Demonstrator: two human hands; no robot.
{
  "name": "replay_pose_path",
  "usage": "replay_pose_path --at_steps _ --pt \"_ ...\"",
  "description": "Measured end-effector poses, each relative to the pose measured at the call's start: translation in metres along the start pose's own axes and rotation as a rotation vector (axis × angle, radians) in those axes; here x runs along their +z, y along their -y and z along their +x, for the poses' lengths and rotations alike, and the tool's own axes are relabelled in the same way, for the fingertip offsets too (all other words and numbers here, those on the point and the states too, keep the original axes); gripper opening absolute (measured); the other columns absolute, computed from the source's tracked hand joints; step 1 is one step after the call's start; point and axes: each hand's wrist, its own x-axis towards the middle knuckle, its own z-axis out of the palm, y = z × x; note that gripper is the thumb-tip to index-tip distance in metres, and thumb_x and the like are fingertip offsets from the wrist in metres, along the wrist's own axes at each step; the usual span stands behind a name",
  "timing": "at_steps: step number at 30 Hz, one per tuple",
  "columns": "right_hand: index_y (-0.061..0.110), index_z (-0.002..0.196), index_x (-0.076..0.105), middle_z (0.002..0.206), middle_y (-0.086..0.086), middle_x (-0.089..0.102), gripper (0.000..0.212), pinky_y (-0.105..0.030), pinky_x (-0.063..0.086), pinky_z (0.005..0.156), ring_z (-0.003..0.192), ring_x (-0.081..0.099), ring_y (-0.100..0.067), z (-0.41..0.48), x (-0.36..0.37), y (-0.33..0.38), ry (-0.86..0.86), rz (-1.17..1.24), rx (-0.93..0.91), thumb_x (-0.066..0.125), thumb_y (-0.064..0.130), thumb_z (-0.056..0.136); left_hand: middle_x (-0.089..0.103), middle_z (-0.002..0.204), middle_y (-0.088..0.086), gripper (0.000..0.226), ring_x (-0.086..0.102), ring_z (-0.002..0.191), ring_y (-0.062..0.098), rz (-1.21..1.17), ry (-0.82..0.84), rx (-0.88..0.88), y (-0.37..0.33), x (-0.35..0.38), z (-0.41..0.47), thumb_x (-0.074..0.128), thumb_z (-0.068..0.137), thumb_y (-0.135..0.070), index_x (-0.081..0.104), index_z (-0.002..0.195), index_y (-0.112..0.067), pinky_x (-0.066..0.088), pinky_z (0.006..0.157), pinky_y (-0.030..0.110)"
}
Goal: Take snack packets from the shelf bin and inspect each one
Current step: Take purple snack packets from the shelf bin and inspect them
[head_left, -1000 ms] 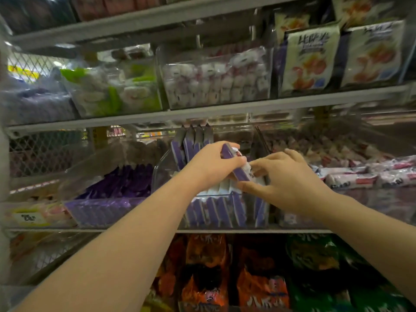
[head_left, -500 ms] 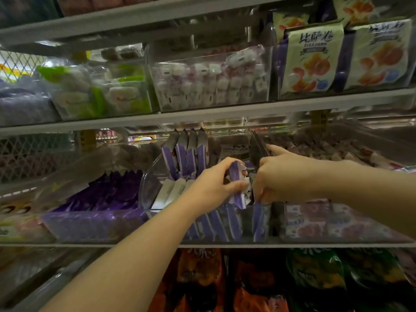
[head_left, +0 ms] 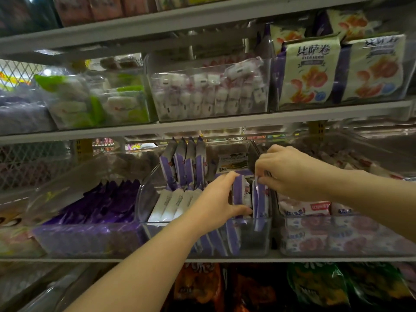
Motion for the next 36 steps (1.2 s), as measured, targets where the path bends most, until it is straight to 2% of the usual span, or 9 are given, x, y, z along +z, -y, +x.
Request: replay_pose_path --at_steps 7,12,16,22,24,27,30,33,36 --pt "0.028 0.091 0.050 0.085 0.012 0.055 0.010 -0.038 0.047 0.074 0.085 0.054 -0.016 -0.003 0.025 0.010 -0.240 0.349 0.245 0.044 0.031 0.099 0.059 0.098 -0.024 0.033 0.056 0.089 -0.011 0.122 0.060 -0.020 0.005 -0.009 0.004 0.075 0.077 -0.047 0.048 0.095 -0.054 0.043 0.067 0.011" --pt "0.028 0.087 0.046 0.076 0.007 0.057 0.014 -0.040 0.046 0.064 0.072 0.056 -0.023 0.009 0.024 0.011 -0.359 0.509 0.360 0.041 0.029 0.100 0.064 0.110 -0.018 0.031 0.059 0.097 0.000 0.241 0.195 0.005 0.010 -0.007 0.003 0.062 0.085 -0.054 0.066 0.111 -0.037 0.052 0.081 0.023" --pt "0.023 0.091 0.046 0.078 0.002 0.060 0.012 -0.049 0.048 0.070 0.075 0.058 -0.026 0.012 0.020 0.015 -0.468 0.560 0.366 0.040 0.028 0.100 0.066 0.099 -0.014 0.039 0.058 0.085 0.000 0.267 0.284 -0.059 0.009 -0.007 0.000 0.041 0.093 -0.059 0.066 0.111 -0.034 0.047 0.070 0.022" --pt "0.016 0.091 0.048 0.074 -0.004 0.064 0.014 -0.052 0.050 0.064 0.065 0.060 -0.023 0.003 0.003 0.026 -0.621 0.626 0.345 0.040 0.023 0.100 0.066 0.105 -0.004 0.031 0.060 0.094 0.015 0.243 0.249 -0.061 0.000 -0.003 -0.008 0.038 0.099 -0.040 0.064 0.110 -0.028 0.052 0.084 0.041" --pt "0.017 0.089 0.048 0.071 -0.001 0.060 0.014 -0.043 0.050 0.062 0.062 0.058 -0.013 -0.005 -0.007 0.028 -0.667 0.644 0.353 0.041 0.022 0.100 0.066 0.111 -0.005 0.029 0.060 0.099 0.014 0.203 0.223 -0.070 -0.002 -0.004 -0.012 0.040 0.100 -0.035 0.064 0.115 -0.029 0.052 0.085 0.035" --pt "0.019 0.087 0.047 0.070 0.003 0.056 0.014 -0.013 0.040 0.053 0.063 0.055 0.003 -0.019 -0.021 0.031 -0.746 0.668 0.361 0.043 0.017 0.100 0.065 0.119 -0.011 0.029 0.057 0.103 0.005 0.142 0.156 -0.071 -0.004 -0.007 -0.020 0.045 0.099 -0.030 0.062 0.124 -0.031 0.042 0.076 0.012" --pt "0.015 0.091 0.047 0.069 0.004 0.053 0.013 -0.007 0.039 0.051 0.058 0.051 0.008 -0.035 -0.031 0.040 -0.797 0.713 0.362 0.040 0.016 0.102 0.061 0.109 -0.020 0.030 0.052 0.092 -0.008 0.094 0.084 -0.062 -0.008 -0.008 -0.031 0.048 0.099 -0.026 0.062 0.126 -0.029 0.034 0.066 -0.003" --pt "0.013 0.091 0.045 0.067 0.006 0.049 0.012 -0.004 0.036 0.050 0.055 0.050 0.011 -0.050 -0.034 0.053 -0.850 0.715 0.359 0.040 0.012 0.102 0.065 0.102 -0.016 0.025 0.058 0.089 -0.005 0.036 -0.039 -0.045 -0.010 -0.005 -0.045 0.053 0.097 -0.021 0.066 0.118 -0.024 0.041 0.070 0.000" --pt "0.012 0.091 0.045 0.067 0.006 0.048 0.012 -0.005 0.037 0.049 0.054 0.050 0.010 -0.063 -0.030 0.062 -0.859 0.725 0.367 0.040 0.012 0.102 0.058 0.098 -0.014 0.018 0.059 0.093 0.007 0.104 -0.158 -0.040 -0.011 -0.003 -0.057 0.058 0.095 -0.020 0.067 0.110 -0.024 0.049 0.080 0.019"
